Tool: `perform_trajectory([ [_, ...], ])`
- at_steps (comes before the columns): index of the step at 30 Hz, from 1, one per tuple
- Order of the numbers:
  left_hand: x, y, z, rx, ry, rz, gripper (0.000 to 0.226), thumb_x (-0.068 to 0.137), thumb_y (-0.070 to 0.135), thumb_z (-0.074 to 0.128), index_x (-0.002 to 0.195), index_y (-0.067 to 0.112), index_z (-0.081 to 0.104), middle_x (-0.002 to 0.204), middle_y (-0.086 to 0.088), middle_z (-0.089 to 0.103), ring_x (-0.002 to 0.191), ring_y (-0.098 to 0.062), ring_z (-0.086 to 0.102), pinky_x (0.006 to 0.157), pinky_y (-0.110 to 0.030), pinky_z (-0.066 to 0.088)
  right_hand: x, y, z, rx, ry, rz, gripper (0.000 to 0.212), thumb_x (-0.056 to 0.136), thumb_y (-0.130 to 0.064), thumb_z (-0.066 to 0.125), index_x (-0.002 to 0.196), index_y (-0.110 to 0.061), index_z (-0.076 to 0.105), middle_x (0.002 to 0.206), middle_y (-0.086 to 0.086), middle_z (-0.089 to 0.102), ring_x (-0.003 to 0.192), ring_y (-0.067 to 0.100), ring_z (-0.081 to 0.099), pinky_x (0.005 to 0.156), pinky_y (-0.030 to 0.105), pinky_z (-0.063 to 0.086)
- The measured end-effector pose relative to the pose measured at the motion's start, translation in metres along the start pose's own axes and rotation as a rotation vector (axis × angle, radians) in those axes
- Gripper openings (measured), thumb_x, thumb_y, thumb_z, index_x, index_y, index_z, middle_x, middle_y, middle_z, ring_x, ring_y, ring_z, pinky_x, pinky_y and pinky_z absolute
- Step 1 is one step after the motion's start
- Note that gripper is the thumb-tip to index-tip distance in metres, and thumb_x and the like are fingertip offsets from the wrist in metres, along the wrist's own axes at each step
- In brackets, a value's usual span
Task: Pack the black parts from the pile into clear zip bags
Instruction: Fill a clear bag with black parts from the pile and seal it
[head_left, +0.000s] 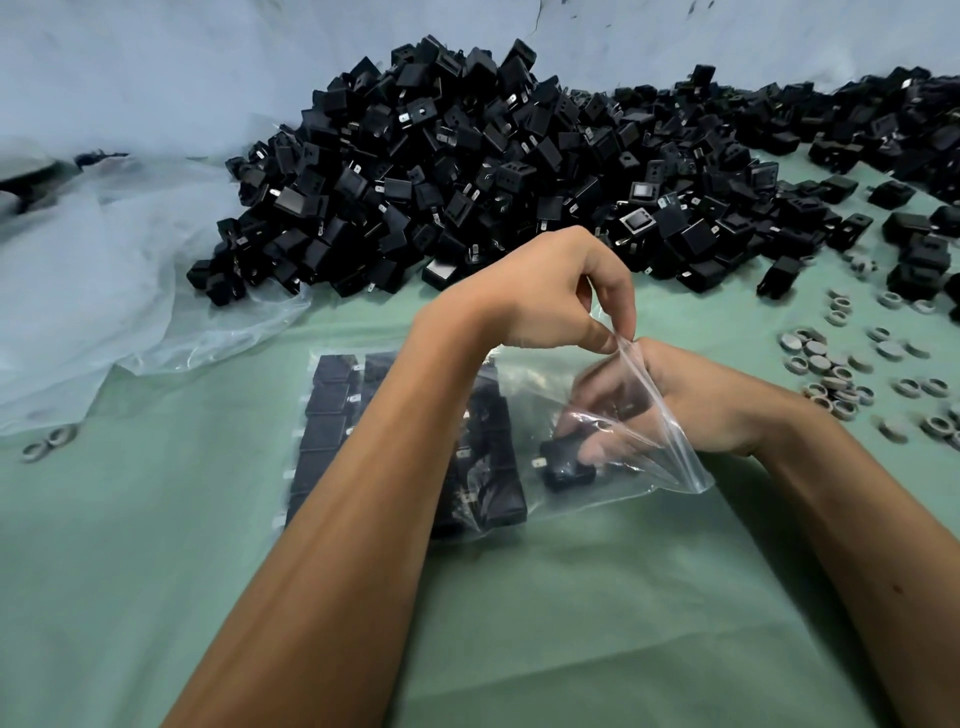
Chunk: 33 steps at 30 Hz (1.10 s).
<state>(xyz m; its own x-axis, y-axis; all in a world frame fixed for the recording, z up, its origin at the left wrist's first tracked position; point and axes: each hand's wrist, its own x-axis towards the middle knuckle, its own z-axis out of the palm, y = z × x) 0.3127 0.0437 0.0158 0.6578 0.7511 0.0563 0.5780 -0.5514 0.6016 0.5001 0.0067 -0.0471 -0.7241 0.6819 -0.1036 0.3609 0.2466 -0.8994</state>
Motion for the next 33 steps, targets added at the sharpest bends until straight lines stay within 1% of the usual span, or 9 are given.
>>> perform_trajectory([
  [4,-0.002,-0.002,-0.002,-0.057,0.005,-0.005,0.017,0.080,0.006,0.082,0.084,0.023,0.079,0.084,0.013,0.068,0.089,-0.038,0.060,0.074,-0.040,0.054,0.002,-0.002,0.003,-0.002,-0.070,-0.018,0.018,0.085,-0.021,0.084,0.102,-0.016,0.082,0.089,0.000,0.080,0.078,0.016,0.075,0.069,0.024,0.057],
  [13,-0.002,-0.002,-0.001,-0.057,-0.001,-0.007,0.018,0.080,0.007,0.082,0.084,0.024,0.079,0.087,0.012,0.067,0.088,-0.035,0.062,0.077,-0.040,0.056,0.003,0.001,0.000,-0.006,-0.104,0.009,0.018,0.085,-0.025,0.084,0.103,-0.022,0.083,0.090,0.004,0.080,0.081,0.024,0.075,0.073,0.031,0.058],
  [18,-0.002,-0.003,0.000,-0.060,-0.013,-0.012,0.020,0.079,0.007,0.083,0.083,0.026,0.078,0.087,0.011,0.067,0.088,-0.036,0.062,0.079,-0.043,0.056,0.004,0.004,0.001,-0.002,-0.089,0.025,0.022,0.080,-0.035,0.086,0.100,-0.026,0.083,0.088,0.002,0.080,0.079,0.021,0.076,0.069,0.026,0.057],
  [21,-0.001,-0.005,0.001,-0.067,-0.019,-0.019,0.020,0.080,0.007,0.082,0.083,0.026,0.078,0.088,0.009,0.069,0.088,-0.037,0.062,0.080,-0.044,0.057,0.005,0.005,0.001,-0.024,-0.083,0.013,0.025,0.079,-0.040,0.086,0.100,-0.025,0.083,0.090,0.005,0.080,0.080,0.025,0.076,0.071,0.033,0.060],
  [23,0.000,-0.007,0.002,-0.075,-0.018,-0.025,0.019,0.080,0.006,0.082,0.084,0.024,0.078,0.088,0.008,0.070,0.087,-0.037,0.062,0.080,-0.044,0.056,0.003,0.006,-0.002,-0.042,-0.087,0.001,0.021,0.082,-0.033,0.086,0.100,-0.024,0.083,0.093,0.005,0.080,0.084,0.026,0.076,0.076,0.037,0.062],
  [26,0.001,-0.014,0.005,-0.094,-0.009,-0.050,0.018,0.080,0.006,0.083,0.083,0.023,0.078,0.087,0.005,0.072,0.076,-0.028,0.059,0.079,-0.043,0.055,-0.007,0.006,-0.017,0.010,-0.073,-0.001,0.017,0.087,-0.015,0.082,0.104,-0.016,0.082,0.095,0.005,0.080,0.083,0.019,0.076,0.074,0.028,0.061],
  [28,0.003,-0.019,0.009,-0.096,-0.013,-0.067,0.020,0.079,0.007,0.083,0.080,0.026,0.077,0.087,0.000,0.074,0.073,-0.017,0.058,0.077,-0.042,0.055,-0.014,0.008,-0.030,0.110,0.120,0.028,0.013,0.087,-0.009,0.078,0.098,-0.013,0.081,0.081,0.006,0.076,0.064,0.013,0.065,0.057,0.021,0.052],
  [30,0.005,-0.023,0.013,-0.086,-0.012,-0.080,0.021,0.078,0.010,0.084,0.077,0.029,0.077,0.089,0.002,0.074,0.071,-0.010,0.057,0.078,-0.038,0.055,-0.010,0.014,-0.040,0.116,0.505,0.078,0.014,0.089,-0.004,0.076,0.090,-0.017,0.081,0.073,0.007,0.073,0.055,0.009,0.055,0.048,0.022,0.044],
  [33,0.008,-0.024,0.020,-0.084,-0.002,-0.086,0.018,0.078,0.010,0.084,0.078,0.027,0.078,0.092,0.001,0.074,0.069,-0.007,0.055,0.075,-0.032,0.054,0.012,0.023,-0.052,-0.219,1.022,0.227,0.013,0.090,-0.011,0.071,0.092,-0.022,0.078,0.084,0.006,0.074,0.068,0.013,0.063,0.063,0.035,0.056],
])
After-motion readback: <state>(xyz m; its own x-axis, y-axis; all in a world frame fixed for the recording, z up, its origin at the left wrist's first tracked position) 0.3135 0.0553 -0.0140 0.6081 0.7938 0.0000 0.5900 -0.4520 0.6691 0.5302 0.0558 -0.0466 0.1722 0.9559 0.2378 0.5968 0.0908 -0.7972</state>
